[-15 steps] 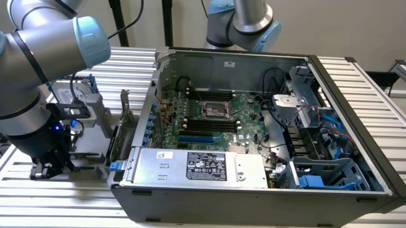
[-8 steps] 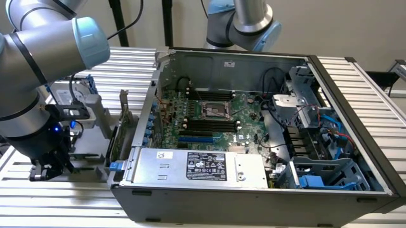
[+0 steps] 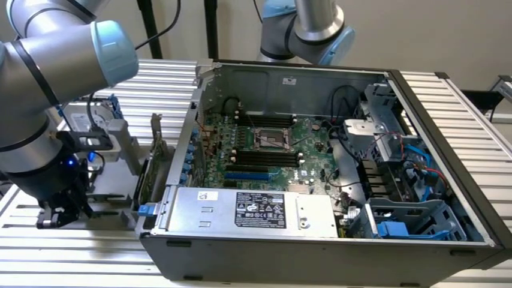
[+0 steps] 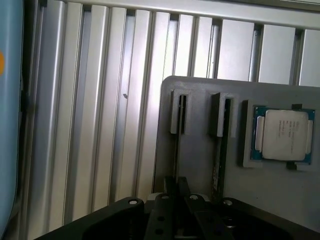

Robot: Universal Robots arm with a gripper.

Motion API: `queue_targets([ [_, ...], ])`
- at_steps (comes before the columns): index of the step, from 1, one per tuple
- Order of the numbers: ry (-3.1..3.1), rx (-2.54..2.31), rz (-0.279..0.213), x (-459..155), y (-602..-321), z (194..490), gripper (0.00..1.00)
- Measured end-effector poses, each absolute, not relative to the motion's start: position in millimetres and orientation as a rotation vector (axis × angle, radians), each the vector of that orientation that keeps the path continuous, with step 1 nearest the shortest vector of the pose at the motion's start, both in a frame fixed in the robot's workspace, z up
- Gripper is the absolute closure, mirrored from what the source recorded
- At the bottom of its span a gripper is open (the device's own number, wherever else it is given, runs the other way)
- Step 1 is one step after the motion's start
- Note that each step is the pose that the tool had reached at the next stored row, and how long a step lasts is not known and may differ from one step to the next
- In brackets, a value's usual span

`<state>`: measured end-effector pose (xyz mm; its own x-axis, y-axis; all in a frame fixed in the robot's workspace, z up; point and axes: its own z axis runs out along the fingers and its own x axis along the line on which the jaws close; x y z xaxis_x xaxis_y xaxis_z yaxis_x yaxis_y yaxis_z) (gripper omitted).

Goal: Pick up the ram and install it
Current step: 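Pick up the ram and move it above insertion slot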

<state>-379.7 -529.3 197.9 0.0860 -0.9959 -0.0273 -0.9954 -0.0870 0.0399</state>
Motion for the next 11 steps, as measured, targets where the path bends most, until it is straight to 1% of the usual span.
queue_targets([
  [6,-2.114,2.305,-0.077,-379.6,-529.2,207.1,0.86],
  [11,-2.112,2.303,-0.083,-379.1,-529.0,223.5,0.86],
])
